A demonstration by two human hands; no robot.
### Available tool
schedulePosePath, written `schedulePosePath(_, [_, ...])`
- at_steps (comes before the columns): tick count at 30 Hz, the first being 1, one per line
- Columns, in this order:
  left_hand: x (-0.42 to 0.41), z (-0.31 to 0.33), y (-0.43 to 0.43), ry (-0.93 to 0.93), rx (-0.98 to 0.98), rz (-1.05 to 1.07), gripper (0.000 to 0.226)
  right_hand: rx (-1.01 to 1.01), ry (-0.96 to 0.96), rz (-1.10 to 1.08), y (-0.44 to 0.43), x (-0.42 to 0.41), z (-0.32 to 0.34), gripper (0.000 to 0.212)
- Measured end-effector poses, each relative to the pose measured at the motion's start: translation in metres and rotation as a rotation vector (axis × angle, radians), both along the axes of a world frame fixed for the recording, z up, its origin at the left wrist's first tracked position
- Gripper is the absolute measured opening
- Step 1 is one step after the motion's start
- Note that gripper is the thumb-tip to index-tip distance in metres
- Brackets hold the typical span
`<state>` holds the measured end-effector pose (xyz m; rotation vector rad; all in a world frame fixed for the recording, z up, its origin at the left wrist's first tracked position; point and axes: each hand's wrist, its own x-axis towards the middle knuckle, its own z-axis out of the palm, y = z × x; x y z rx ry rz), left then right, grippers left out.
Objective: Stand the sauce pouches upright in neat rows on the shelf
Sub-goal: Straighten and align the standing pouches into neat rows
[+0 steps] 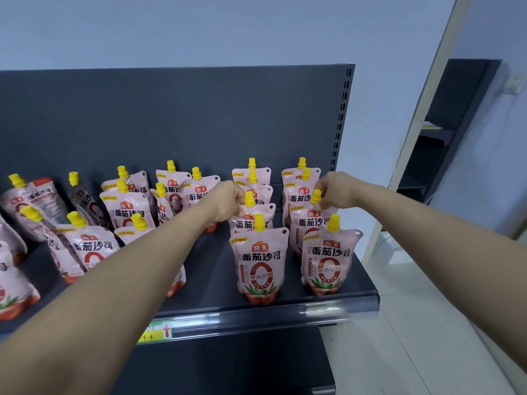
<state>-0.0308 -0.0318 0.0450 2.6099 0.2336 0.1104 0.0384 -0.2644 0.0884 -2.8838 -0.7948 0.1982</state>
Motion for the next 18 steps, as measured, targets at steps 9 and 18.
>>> schedulePosePath(9, [-0.009,0.009,0.0,0.014,0.016,0.003,0.008,0.133,-0.081,-0.02,0.01,-0.009,0.016,0.04])
schedulePosePath(18, [-0.052,0.054,-0.012,-0.087,-0.178,-0.062,0.02,0.206,-0.089,0.035,0.023,-0.016,0.022,0.02])
